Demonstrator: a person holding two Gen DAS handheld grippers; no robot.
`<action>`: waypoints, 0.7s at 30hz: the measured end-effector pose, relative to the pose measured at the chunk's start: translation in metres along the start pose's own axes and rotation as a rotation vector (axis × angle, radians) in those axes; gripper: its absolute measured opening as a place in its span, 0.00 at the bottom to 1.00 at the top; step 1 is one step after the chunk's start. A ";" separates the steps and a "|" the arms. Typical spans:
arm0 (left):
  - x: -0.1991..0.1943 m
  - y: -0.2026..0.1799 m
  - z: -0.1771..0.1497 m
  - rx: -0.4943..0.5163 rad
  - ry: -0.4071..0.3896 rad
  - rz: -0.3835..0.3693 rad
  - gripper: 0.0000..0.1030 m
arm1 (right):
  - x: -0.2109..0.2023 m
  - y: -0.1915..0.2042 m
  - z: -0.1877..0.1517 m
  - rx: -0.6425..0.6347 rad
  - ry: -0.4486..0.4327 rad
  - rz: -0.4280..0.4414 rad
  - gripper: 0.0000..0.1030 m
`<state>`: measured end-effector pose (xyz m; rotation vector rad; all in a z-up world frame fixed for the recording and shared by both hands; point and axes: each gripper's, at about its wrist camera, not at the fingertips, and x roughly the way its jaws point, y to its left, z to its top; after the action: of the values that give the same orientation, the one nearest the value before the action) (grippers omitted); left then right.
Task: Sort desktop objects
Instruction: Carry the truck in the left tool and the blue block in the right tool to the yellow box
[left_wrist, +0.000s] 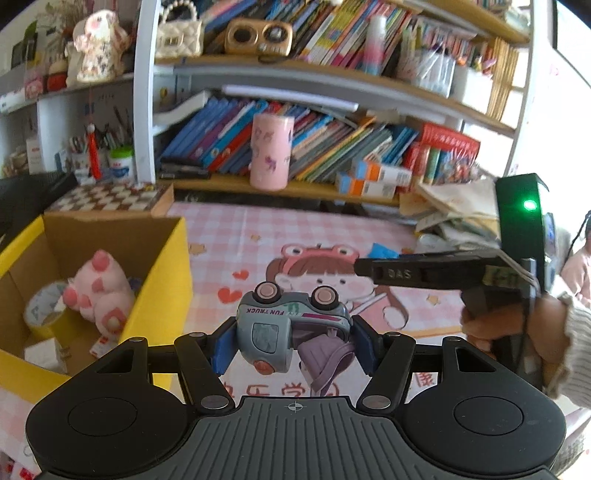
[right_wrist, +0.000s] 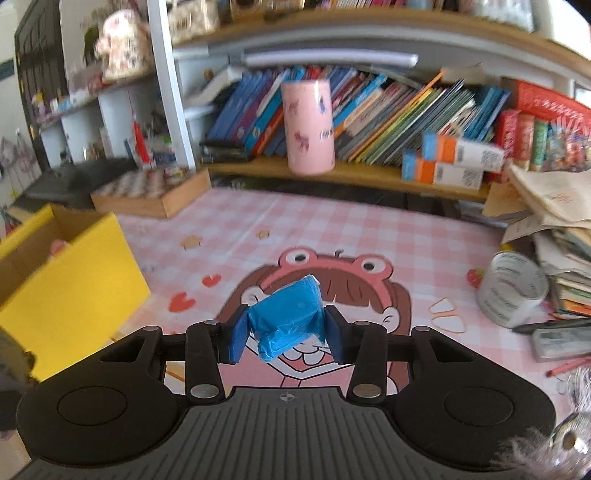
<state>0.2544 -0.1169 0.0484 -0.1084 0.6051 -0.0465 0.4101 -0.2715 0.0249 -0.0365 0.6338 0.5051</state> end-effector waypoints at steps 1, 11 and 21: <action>-0.003 0.000 0.000 0.001 -0.009 -0.004 0.61 | -0.008 0.001 0.000 0.003 -0.010 -0.001 0.38; -0.031 0.017 -0.012 0.022 -0.030 -0.053 0.61 | -0.069 0.022 -0.018 0.124 -0.024 -0.012 0.38; -0.051 0.043 -0.026 0.026 -0.030 -0.103 0.61 | -0.098 0.072 -0.051 0.117 0.022 -0.024 0.38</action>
<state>0.1978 -0.0728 0.0512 -0.1145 0.5690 -0.1521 0.2811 -0.2611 0.0487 0.0614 0.6826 0.4443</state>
